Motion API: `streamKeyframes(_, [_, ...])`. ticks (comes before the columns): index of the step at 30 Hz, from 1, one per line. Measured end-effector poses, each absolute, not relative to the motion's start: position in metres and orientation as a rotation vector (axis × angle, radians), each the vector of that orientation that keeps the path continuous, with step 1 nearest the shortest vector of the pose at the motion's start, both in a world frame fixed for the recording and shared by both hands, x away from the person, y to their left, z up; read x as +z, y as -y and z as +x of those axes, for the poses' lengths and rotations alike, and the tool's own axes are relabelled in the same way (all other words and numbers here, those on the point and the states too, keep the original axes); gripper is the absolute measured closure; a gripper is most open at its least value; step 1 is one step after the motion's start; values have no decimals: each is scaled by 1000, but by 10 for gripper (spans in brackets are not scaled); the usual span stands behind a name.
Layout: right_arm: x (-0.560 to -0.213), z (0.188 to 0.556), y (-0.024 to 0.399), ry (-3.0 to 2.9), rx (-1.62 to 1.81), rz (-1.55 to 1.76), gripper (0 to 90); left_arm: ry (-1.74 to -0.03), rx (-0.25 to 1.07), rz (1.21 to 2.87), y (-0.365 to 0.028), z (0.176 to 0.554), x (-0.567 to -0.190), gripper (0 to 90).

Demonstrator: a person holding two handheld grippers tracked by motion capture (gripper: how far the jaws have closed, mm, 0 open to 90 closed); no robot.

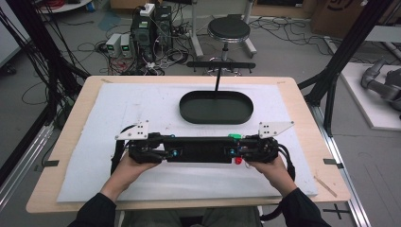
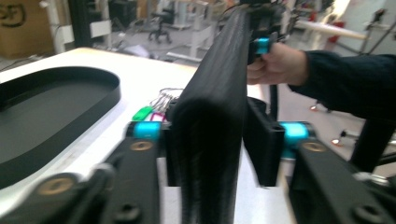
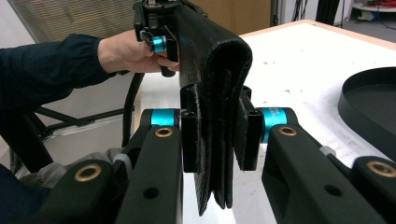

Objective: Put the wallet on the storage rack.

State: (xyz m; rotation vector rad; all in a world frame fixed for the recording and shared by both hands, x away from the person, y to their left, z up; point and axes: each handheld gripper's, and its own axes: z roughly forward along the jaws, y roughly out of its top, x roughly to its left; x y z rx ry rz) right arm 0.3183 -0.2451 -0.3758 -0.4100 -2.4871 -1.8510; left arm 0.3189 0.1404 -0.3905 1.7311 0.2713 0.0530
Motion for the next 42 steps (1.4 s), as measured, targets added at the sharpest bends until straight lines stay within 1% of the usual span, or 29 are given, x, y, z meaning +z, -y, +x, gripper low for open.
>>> streamKeyframes(3, [-375, 318, 246, 2488, -1858, -414, 768, -298, 64, 1748, -139, 319, -389, 475])
streamKeyframes(5, [-375, 318, 248, 2486, -1864, -411, 769, -318, 73, 1751, -138, 320, -389, 441])
streamKeyframes(8, [-374, 318, 250, 2479, -1874, -417, 771, -350, 76, 1761, -137, 322, -390, 350])
streamKeyframes(11, [-373, 318, 251, 2476, -1879, -414, 771, -353, 67, 1765, -136, 323, -392, 338])
streamKeyframes(12, [-373, 318, 252, 2474, -1879, -411, 771, -335, 57, 1764, -135, 323, -393, 356])
streamKeyframes(13, [-373, 318, 252, 2469, -1877, -407, 771, -306, 62, 1770, -134, 323, -393, 434])
streamKeyframes(15, [-373, 318, 252, 2462, -1880, -402, 771, -289, 64, 1767, -134, 323, -393, 550])
streamKeyframes(16, [-373, 319, 253, 2462, -1880, -399, 770, -285, 55, 1761, -135, 324, -393, 590])
streamKeyframes(22, [-374, 321, 256, 2463, -1883, -436, 758, -250, 40, 1741, -134, 326, -393, 709])
streamKeyframes(25, [-373, 321, 258, 2500, -1890, -470, 706, -239, 59, 1741, -132, 327, -392, 728])
streamKeyframes(27, [-373, 323, 262, 2519, -1889, -499, 668, -224, 101, 1754, -126, 328, -392, 731])
streamKeyframes(28, [-372, 323, 265, 2523, -1896, -533, 596, -230, 108, 1757, -124, 329, -392, 732])
streamKeyframes(29, [-372, 323, 268, 2521, -1906, -562, 567, -238, 117, 1763, -123, 330, -392, 733])
streamKeyframes(32, [-372, 326, 282, 2522, -1948, -663, 547, -268, 137, 1768, -118, 335, -391, 733])
streamKeyframes(35, [-371, 327, 300, 2528, -2014, -851, 483, -295, 165, 1778, -116, 340, -389, 733])
streamKeyframes(42, [-380, 330, 335, 2534, -2000, -1445, 466, -372, 265, 1771, -107, 357, -382, 733])
